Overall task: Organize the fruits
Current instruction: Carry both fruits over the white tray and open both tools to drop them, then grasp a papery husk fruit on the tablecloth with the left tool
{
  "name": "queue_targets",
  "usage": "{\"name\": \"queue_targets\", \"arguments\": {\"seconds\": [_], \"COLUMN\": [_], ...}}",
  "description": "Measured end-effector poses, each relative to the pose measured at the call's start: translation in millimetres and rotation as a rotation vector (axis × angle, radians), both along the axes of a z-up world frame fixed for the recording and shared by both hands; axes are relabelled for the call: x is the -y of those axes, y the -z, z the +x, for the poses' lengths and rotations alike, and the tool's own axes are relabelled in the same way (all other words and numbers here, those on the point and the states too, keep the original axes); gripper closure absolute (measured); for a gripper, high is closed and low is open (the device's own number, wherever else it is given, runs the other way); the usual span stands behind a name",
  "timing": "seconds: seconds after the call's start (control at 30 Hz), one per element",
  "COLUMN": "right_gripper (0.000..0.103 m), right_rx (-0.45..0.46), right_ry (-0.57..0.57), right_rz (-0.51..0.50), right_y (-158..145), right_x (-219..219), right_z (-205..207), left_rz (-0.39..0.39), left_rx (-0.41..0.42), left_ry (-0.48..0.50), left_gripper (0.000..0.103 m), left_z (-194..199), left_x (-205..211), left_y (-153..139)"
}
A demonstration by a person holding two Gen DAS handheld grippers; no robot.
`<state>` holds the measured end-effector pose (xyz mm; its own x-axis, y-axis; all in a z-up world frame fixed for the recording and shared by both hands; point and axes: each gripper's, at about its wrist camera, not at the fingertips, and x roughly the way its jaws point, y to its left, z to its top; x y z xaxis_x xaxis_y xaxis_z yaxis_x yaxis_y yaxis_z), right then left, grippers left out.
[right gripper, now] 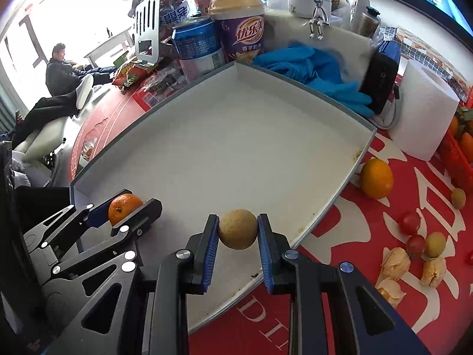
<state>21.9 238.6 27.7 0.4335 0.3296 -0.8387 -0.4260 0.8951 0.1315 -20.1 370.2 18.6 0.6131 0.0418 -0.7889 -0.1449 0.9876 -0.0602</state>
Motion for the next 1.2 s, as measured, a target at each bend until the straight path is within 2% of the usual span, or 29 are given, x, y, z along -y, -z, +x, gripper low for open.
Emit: {"name": "queue_targets", "arguments": {"seconds": [0.23,0.27,0.37,0.43,0.5,0.53,0.57,0.7,0.8,0.97,1.2], "right_gripper": [0.076,0.076,0.076,0.075,0.042,0.013,0.000,0.000,0.000,0.000,0.000], "right_rx": [0.029,0.031,0.023,0.011,0.014,0.032,0.047,0.109,0.121,0.052,-0.035], "right_ry": [0.003,0.001,-0.011,-0.015,-0.005,-0.009,0.003,0.043,0.098,0.234,0.480], "right_rz": [-0.004,-0.004,0.005,0.013,0.024,0.065,0.080,0.086,0.081,0.072,0.012], "right_y": [-8,-9,-10,-10,-13,-18,-23,-42,-46,-33,4], "right_x": [-2,-1,-1,0,3,7,10,29,55,118,223], "right_z": [2,2,3,3,3,1,-1,-8,-11,-16,-41], "left_rz": [0.014,0.017,0.018,0.023,0.036,0.042,0.048,0.030,0.041,0.065,0.020], "left_rx": [0.002,0.003,0.019,0.054,0.065,0.066,0.068,0.071,0.091,0.122,0.101], "left_ry": [0.000,-0.002,-0.002,-0.009,0.000,0.003,0.004,0.032,0.053,0.124,0.295], "left_gripper": [0.062,0.058,0.024,0.021,0.018,0.018,0.018,0.017,0.017,0.017,0.017], "left_z": [0,-1,-4,-9,-10,-11,-11,-15,-20,-29,-31], "left_x": [2,3,4,5,8,9,10,15,24,48,98], "left_y": [0,0,-1,-7,-11,-13,-15,-25,-33,-49,-54]}}
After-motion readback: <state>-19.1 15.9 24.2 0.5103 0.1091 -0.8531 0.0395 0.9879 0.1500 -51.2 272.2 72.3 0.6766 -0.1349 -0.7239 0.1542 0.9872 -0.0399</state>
